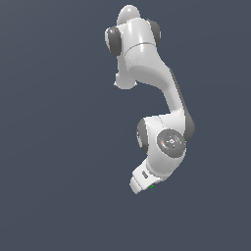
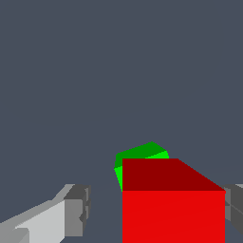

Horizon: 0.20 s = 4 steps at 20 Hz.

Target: Stack the red cube on top of the green cube.

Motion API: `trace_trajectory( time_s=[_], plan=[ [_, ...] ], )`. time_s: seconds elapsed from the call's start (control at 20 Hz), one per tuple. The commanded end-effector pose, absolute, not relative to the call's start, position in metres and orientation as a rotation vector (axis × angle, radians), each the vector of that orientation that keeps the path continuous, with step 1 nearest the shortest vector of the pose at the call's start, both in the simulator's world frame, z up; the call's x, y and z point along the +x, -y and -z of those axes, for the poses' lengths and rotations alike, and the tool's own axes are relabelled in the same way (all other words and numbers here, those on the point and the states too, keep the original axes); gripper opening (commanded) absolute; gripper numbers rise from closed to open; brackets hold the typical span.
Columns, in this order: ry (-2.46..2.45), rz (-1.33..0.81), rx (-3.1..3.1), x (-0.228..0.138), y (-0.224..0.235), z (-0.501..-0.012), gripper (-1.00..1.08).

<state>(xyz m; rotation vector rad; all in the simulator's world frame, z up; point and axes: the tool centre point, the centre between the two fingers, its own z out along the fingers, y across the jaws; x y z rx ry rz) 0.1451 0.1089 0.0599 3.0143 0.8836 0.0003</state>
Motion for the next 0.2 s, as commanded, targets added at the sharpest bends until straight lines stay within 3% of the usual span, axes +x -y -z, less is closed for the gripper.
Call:
trace_trajectory(
  time_s=[0.0, 0.15],
  plan=[
    [-0.884, 0.000, 3.014, 0.1451, -0.1089, -0.0600, 1.00],
    [-0.884, 0.000, 3.014, 0.1451, -0.1089, -0.0600, 1.00]
  ],
)
